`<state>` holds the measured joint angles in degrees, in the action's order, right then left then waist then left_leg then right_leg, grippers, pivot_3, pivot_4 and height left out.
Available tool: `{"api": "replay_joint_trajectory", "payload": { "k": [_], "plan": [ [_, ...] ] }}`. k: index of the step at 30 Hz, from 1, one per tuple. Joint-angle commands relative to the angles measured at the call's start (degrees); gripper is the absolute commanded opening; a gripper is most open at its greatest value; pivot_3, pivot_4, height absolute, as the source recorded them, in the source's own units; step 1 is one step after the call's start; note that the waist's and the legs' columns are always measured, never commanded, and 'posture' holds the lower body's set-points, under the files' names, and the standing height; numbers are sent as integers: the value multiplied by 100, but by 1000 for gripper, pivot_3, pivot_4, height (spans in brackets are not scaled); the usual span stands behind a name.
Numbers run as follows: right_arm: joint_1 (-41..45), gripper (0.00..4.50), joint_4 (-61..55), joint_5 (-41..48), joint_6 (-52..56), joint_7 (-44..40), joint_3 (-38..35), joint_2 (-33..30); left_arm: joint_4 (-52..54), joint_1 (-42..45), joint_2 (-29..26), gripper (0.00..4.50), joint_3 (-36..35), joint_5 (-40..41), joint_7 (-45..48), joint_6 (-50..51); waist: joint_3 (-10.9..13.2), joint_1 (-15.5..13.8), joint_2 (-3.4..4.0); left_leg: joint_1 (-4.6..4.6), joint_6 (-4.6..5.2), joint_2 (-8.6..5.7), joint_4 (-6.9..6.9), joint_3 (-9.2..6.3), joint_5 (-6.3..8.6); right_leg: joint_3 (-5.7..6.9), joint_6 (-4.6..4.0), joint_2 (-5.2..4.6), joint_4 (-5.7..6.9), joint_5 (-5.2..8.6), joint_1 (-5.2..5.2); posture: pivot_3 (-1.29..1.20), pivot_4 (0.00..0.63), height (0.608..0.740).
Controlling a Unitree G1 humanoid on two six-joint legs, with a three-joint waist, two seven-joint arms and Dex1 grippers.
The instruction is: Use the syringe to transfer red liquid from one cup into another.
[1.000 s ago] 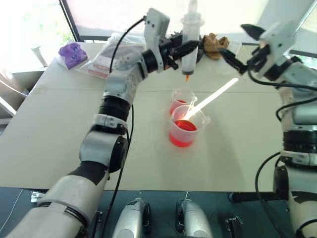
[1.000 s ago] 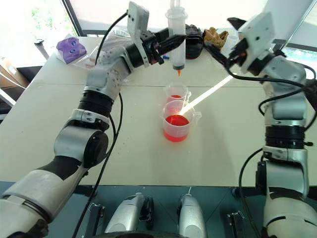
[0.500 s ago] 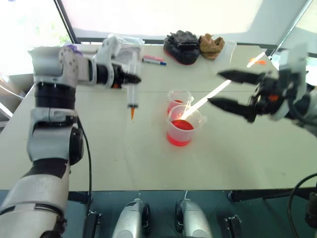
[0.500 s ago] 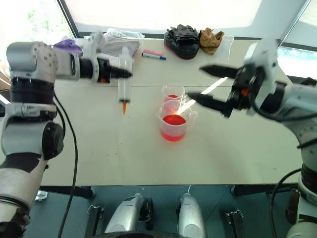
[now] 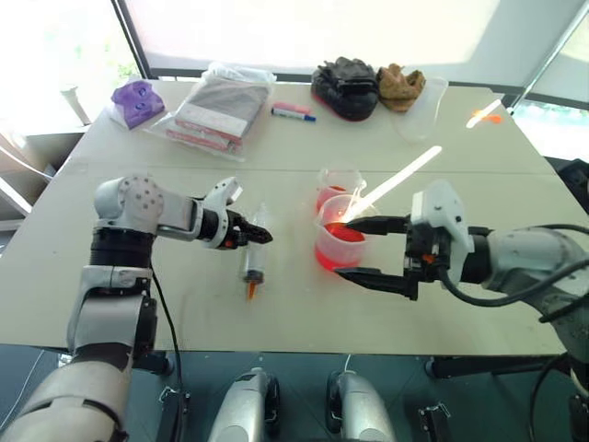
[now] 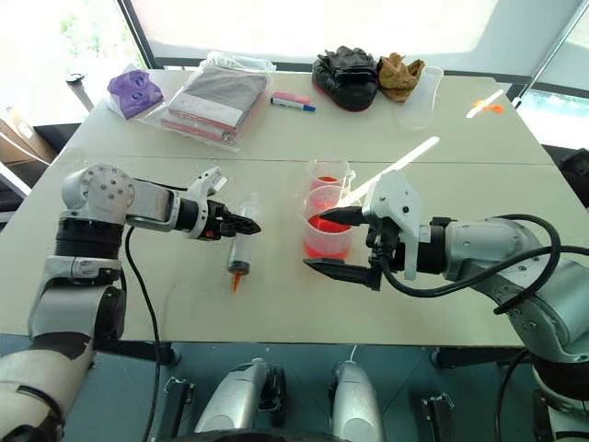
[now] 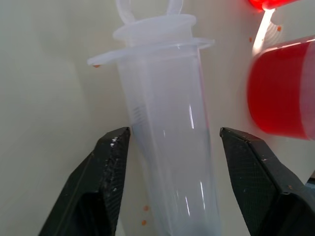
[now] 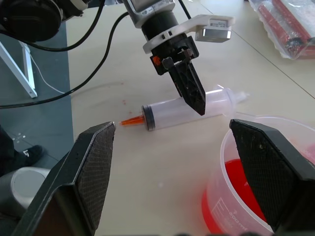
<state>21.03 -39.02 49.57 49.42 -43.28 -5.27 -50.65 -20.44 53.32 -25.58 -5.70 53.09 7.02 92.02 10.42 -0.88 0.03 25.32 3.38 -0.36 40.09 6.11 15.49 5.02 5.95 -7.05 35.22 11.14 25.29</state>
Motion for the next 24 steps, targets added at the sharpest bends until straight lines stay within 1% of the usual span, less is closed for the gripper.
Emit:
{"api": "replay_joint_trajectory", "payload": {
  "k": [1, 2, 3, 6, 8, 10, 12, 13, 14, 17, 18, 20, 24],
  "plan": [
    [26, 3903, -37, -102, -161, 28, -40, 29, 539, -51, 193, 4148, -628, 62, -250, 48, 0, 10, 0, 1, -3, 0, 0, 0, 1, 0, -3, 0, -2, -1, 1, 0, 150, 740],
    [14, 3903, -22, -127, -171, 26, -40, 27, 597, -78, 195, 4248, -686, 27, -324, 48, 0, 16, 0, 1, -4, 0, 0, 0, 2, 0, -3, 1, -1, -2, 1, 0, 150, 740],
    [-11, 3903, -9, -162, -184, 27, -45, 21, 728, -134, 130, 4477, -658, -37, -339, 48, 0, 16, 0, 1, -5, 0, 0, 0, 1, 0, -3, 3, -1, -2, 2, 0, 150, 740],
    [-83, 3903, 30, -244, -231, 19, -68, 0, 1324, -334, -174, 4477, -353, -301, -213, 48, 0, 41, 0, 0, -11, 1, -5, 1, -3, 0, -3, 9, 0, -2, 5, 0, 150, 740],
    [-149, 3903, 99, -318, -282, 12, -118, -4, 1879, -624, -425, 4477, -197, -575, -78, -444, 0, 33, 0, -1, -15, 2, -7, 0, -5, 1, -4, 15, 1, -2, 5, 0, 150, 740],
    [-207, 3903, 255, -411, -350, 84, -233, 37, 2576, -1065, -559, 4477, -399, -642, 138, -1021, -1, 30, 1, -3, -17, 2, -8, 1, -4, 1, -6, 14, 1, -2, 4, 0, 150, 740],
    [-265, 3903, 393, -452, -405, 165, -371, 97, 3374, -1525, -647, 4477, -512, -674, 553, -1771, -1, 30, 1, -1, -19, 3, -9, 1, -4, -1, -28, 6, -3, 7, 6, 0, 150, 740],
    [-307, 3903, 455, -468, -439, 196, -447, 121, 3559, -1711, -599, 4477, -672, -657, 479, -1804, -1, 10, 1, 1, -19, 2, -11, 1, -3, -2, -32, 3, -5, 8, 8, 0, 150, 740],
    [-380, 3903, 565, -432, -460, 286, -600, 219, 3902, -2046, -638, 4477, -798, -713, 550, -2099, -1, 0, 1, 2, -20, 2, -11, 0, -3, -1, -35, -1, -6, 7, 8, 0, 150, 740],
    [-538, 3903, 788, -293, -450, 473, -983, 442, 4510, -2641, -654, 4477, -1063, -655, 646, -2395, -2, 15, 1, 2, -21, 2, -15, 0, -2, -2, -40, -5, -15, 5, 6, 0, 150, 740],
    [-606, 3903, 837, -236, -459, 508, -1148, 494, 4725, -2814, -538, 4477, -1287, -482, 586, -2408, -2, 16, 1, 2, -21, 2, -15, 0, -2, -2, -40, -4, -15, 5, 7, 0, 150, 740],
    [-683, 3903, 935, -49, -425, 651, -1508, 623, 5145, -3146, -520, 4477, -1502, -438, 513, -2526, -2, 16, 1, 2, -21, 2, -16, 0, -2, -2, -41, -4, -15, 5, 8, 0, 150, 740],
    [-871, 3903, 1145, 116, -452, 739, -1995, 736, 5615, -3620, -519, 4477, -1811, -248, 422, -2495, -2, 16, 2, 1, -20, 2, -17, -1, -2, -2, -41, -2, -15, 5, 7, 0, 150, 740]
  ]
}}
